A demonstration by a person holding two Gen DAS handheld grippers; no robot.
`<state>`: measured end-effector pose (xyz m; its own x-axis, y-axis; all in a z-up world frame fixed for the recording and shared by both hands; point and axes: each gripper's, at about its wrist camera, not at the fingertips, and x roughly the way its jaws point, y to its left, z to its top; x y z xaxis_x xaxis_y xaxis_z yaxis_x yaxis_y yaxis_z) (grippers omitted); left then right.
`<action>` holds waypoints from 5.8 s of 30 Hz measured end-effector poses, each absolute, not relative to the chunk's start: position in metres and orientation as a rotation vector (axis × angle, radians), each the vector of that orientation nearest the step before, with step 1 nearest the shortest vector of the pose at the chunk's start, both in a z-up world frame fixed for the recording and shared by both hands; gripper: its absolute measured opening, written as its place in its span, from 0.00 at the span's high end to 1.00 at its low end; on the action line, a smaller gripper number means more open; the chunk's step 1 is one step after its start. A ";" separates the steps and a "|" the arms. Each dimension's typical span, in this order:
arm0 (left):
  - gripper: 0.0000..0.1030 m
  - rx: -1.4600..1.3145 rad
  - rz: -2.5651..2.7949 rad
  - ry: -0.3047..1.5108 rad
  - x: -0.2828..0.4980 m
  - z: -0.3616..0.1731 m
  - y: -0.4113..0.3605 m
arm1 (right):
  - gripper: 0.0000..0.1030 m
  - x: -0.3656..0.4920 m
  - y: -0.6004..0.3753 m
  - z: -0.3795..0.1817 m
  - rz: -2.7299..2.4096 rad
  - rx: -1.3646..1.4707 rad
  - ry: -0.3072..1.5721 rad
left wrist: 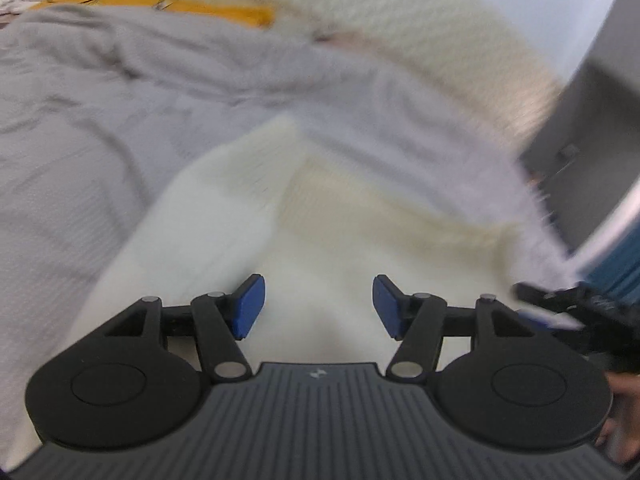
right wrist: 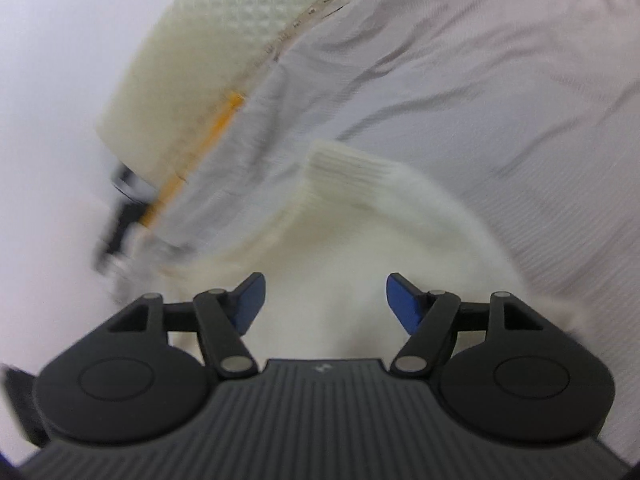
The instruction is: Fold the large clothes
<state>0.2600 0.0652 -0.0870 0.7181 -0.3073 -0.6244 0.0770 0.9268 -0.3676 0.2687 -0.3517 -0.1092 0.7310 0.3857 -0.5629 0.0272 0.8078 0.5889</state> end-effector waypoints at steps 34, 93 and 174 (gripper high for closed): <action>0.38 -0.185 0.074 0.655 0.281 -0.083 0.084 | 0.49 0.278 -0.332 -0.121 0.024 0.274 0.665; 0.26 -0.427 -0.213 0.880 0.078 -0.075 0.038 | 0.03 0.084 -0.300 -0.129 0.289 0.917 0.879; 0.64 -0.832 -0.245 0.797 -0.014 0.004 0.129 | 0.43 0.007 -0.363 -0.054 0.245 1.151 0.712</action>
<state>-0.0143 0.1294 0.0045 0.6911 -0.4869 -0.5341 -0.1028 0.6653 -0.7395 0.0072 -0.3627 -0.0536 0.7584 0.5236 -0.3882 0.1746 0.4106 0.8949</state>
